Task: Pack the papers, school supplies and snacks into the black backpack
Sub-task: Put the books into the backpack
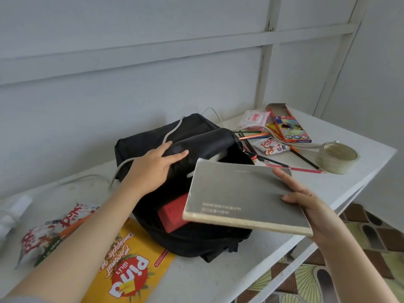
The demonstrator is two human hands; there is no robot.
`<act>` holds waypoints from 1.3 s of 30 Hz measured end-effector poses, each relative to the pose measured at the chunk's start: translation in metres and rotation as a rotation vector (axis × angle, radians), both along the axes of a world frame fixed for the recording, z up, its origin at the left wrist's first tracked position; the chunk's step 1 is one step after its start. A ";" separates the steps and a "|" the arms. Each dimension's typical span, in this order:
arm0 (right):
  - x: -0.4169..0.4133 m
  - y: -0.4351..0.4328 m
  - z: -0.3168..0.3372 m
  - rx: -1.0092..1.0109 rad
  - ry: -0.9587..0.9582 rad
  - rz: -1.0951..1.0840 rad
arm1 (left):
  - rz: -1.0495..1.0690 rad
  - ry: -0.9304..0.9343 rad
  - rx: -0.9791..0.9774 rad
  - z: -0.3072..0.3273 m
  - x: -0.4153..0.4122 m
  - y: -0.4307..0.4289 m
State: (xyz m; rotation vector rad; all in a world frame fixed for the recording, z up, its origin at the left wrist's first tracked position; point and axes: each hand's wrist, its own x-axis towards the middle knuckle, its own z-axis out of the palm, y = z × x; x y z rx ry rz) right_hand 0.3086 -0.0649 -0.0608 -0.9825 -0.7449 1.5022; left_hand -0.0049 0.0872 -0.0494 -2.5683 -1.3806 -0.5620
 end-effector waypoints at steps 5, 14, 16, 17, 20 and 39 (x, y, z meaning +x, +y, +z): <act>-0.005 0.005 -0.009 -0.031 -0.062 0.069 | 0.116 0.252 -0.014 -0.007 -0.004 -0.005; -0.017 0.017 -0.001 -0.015 -0.093 0.100 | 0.088 0.181 0.075 0.034 0.000 -0.006; -0.020 0.024 0.006 -0.005 -0.104 0.112 | 0.083 0.163 0.100 0.042 0.002 -0.005; -0.022 0.028 0.010 -0.002 -0.109 0.113 | 0.084 0.163 0.106 0.046 0.003 -0.005; -0.033 0.043 0.016 -0.006 -0.100 0.074 | 0.075 0.132 0.139 0.052 0.005 -0.008; -0.120 0.140 -0.006 0.006 -0.498 0.082 | 0.102 0.101 0.162 0.054 0.006 -0.013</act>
